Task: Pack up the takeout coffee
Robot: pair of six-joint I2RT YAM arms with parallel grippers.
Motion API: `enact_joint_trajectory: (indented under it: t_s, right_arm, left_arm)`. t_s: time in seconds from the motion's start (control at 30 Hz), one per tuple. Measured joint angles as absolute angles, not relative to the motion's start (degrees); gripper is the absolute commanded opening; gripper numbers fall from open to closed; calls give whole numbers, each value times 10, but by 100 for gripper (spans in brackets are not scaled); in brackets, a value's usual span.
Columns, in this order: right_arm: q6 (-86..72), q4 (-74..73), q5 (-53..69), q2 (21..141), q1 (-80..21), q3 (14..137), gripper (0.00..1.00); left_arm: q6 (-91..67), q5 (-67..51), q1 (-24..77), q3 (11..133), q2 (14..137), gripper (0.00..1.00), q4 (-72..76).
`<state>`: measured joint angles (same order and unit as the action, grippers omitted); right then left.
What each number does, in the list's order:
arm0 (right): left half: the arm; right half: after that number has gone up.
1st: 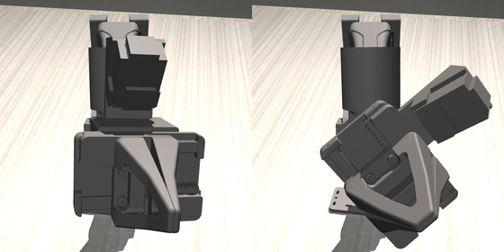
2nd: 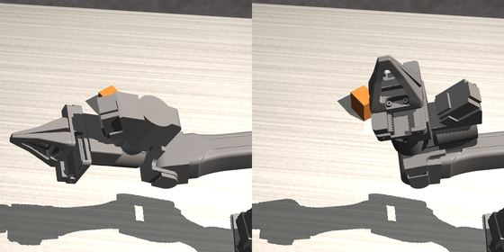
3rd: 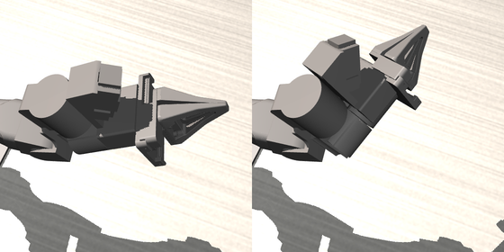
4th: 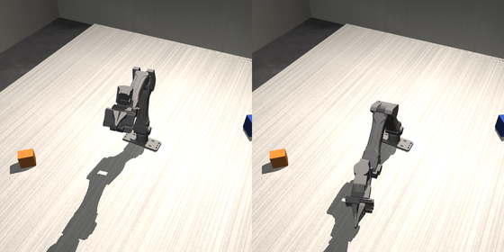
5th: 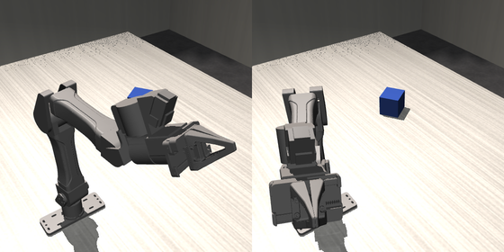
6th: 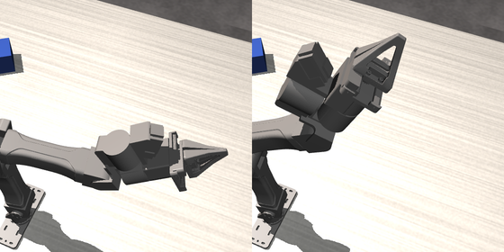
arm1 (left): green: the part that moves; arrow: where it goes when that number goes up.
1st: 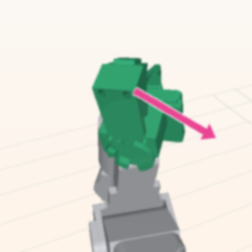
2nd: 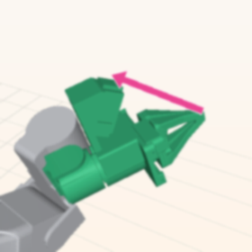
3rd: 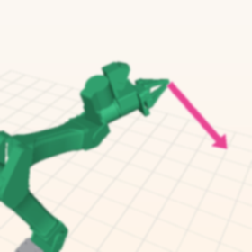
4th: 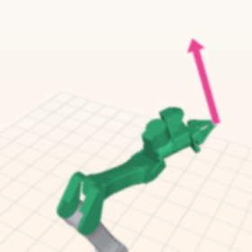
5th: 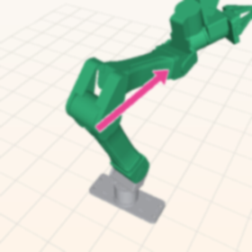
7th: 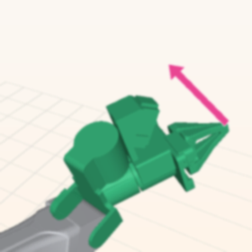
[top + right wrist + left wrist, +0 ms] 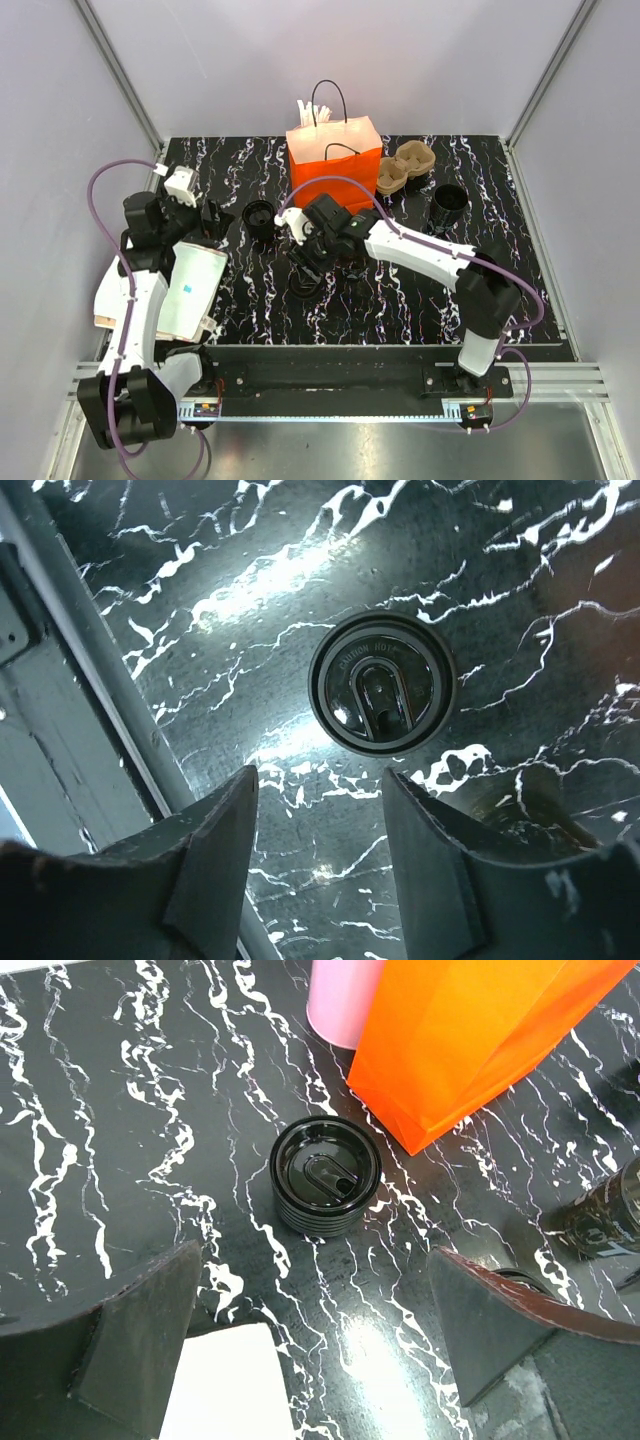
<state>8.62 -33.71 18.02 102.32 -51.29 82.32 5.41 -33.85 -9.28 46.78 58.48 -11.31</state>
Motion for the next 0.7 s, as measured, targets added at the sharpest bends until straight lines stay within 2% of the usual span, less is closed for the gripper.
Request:
enact_joint_trajectory:
  t_s: [0.2, 0.33, 0.7]
  right_arm:
    - [39, -310, 156, 1044, -513, 806, 50]
    - [9, -297, 141, 1069, -513, 802, 42]
    - [-42, -278, 72, 1092, -513, 790, 35]
  left_arm:
    - [44, -343, -112, 456, 555, 99, -103]
    - [43, -346, -122, 456, 552, 99, -101]
    - [33, -366, -139, 453, 551, 99, -93]
